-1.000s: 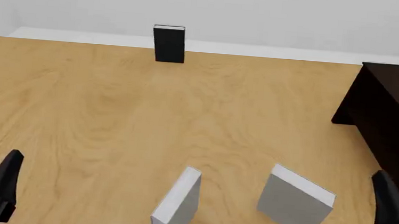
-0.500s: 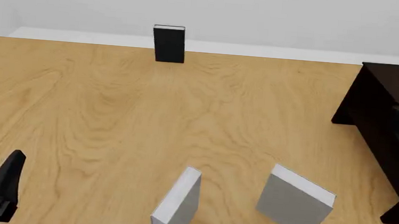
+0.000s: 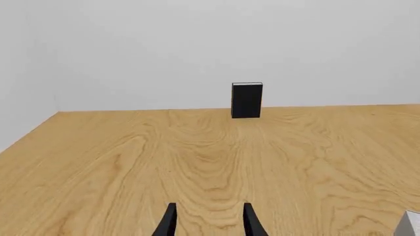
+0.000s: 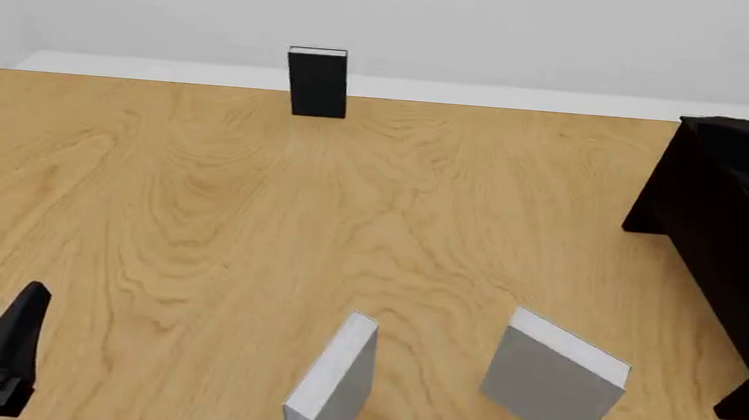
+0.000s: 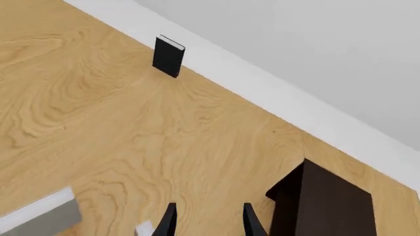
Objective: Pick up the book on the right and place it on the cabinet shelf.
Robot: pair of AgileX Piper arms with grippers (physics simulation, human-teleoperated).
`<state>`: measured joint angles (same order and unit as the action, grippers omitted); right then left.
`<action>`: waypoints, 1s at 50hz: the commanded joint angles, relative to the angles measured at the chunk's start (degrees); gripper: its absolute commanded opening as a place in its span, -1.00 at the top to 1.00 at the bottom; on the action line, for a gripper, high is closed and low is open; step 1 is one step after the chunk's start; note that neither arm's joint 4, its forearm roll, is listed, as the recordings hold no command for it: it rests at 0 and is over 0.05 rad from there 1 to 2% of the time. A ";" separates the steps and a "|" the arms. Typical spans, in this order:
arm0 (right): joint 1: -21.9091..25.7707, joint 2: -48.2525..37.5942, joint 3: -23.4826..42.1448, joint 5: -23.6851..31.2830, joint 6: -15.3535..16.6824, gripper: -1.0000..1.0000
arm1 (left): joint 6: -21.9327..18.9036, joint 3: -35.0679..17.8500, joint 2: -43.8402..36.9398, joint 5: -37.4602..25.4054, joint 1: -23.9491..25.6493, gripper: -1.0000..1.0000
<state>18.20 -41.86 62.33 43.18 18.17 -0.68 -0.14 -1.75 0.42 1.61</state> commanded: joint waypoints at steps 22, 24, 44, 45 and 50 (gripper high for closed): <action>9.89 -14.32 16.45 23.95 5.53 -1.00 | 0.14 0.01 -0.73 0.51 0.42 -1.00; 9.41 -15.37 18.12 24.64 5.31 -1.00 | 0.13 0.01 -0.29 0.11 0.40 -1.00; 16.08 -20.20 14.62 26.72 5.70 -1.00 | 0.42 0.01 -0.87 0.64 0.51 -1.00; 16.48 -20.37 13.75 26.72 5.94 -1.00 | 0.40 0.01 -0.63 0.40 0.53 -1.00; 16.51 -20.94 13.49 26.72 6.20 -1.00 | 0.38 0.01 -0.62 0.37 0.57 -1.00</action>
<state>32.64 -61.09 77.23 69.28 24.53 -0.35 -0.13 -2.35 0.81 2.11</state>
